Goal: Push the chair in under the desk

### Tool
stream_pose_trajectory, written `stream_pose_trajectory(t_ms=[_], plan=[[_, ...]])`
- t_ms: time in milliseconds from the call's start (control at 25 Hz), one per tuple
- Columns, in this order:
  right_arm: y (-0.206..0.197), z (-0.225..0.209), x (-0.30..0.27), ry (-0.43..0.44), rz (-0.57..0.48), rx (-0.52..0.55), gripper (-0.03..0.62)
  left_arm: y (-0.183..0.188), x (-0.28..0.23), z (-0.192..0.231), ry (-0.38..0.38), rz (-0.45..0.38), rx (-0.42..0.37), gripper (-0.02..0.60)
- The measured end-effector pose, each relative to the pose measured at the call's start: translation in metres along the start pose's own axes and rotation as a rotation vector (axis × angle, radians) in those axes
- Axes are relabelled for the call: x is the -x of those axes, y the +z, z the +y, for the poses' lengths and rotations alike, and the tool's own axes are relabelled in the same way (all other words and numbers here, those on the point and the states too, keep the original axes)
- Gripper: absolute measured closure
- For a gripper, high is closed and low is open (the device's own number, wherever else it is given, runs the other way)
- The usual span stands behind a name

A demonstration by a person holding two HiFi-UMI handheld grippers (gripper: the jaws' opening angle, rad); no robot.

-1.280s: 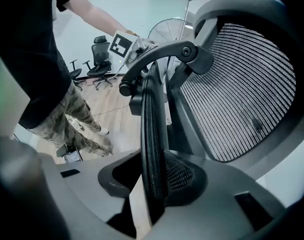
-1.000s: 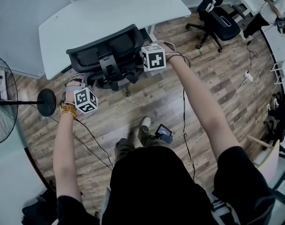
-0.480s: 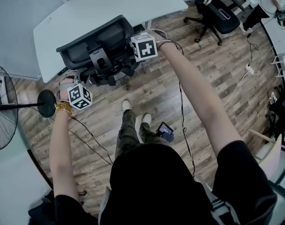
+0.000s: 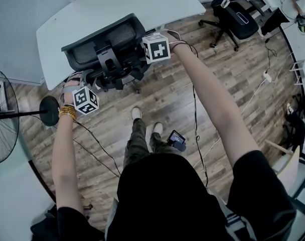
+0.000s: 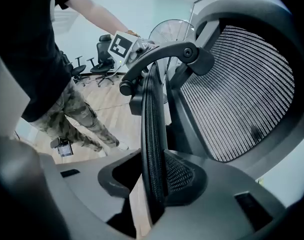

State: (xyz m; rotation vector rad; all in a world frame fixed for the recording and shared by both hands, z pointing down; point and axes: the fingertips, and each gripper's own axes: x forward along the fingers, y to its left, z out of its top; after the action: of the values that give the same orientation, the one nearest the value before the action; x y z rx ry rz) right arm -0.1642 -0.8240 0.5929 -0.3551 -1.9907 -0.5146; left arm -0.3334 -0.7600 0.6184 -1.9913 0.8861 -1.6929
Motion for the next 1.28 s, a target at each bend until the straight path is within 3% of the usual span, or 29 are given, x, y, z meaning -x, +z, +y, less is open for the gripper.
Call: stream_pose_trajectory(t_ms=[360,760,1040,1160,1280], plan=[[0.007,-0.043,-0.012,-0.013,0.008,-0.029,0.462,-0.027,-0.021,0.035,-0.01,-0.007,-0.012,0.489],[0.01,-0.056,-0.017,0.01,0.02,-0.04,0.464,-0.036,-0.027,0.046,0.018,-0.017,-0.023,0.488],[0.007,-0.06,-0.016,-0.019,0.013,-0.02,0.461,-0.034,-0.03,0.046,0.022,-0.004,-0.013,0.488],[0.007,-0.059,-0.014,-0.049,0.011,0.014,0.456,-0.032,-0.031,0.043,-0.008,-0.004,-0.002,0.485],[0.007,-0.054,-0.016,-0.084,0.014,0.032,0.453,-0.033,-0.028,0.033,-0.098,-0.009,0.019,0.451]])
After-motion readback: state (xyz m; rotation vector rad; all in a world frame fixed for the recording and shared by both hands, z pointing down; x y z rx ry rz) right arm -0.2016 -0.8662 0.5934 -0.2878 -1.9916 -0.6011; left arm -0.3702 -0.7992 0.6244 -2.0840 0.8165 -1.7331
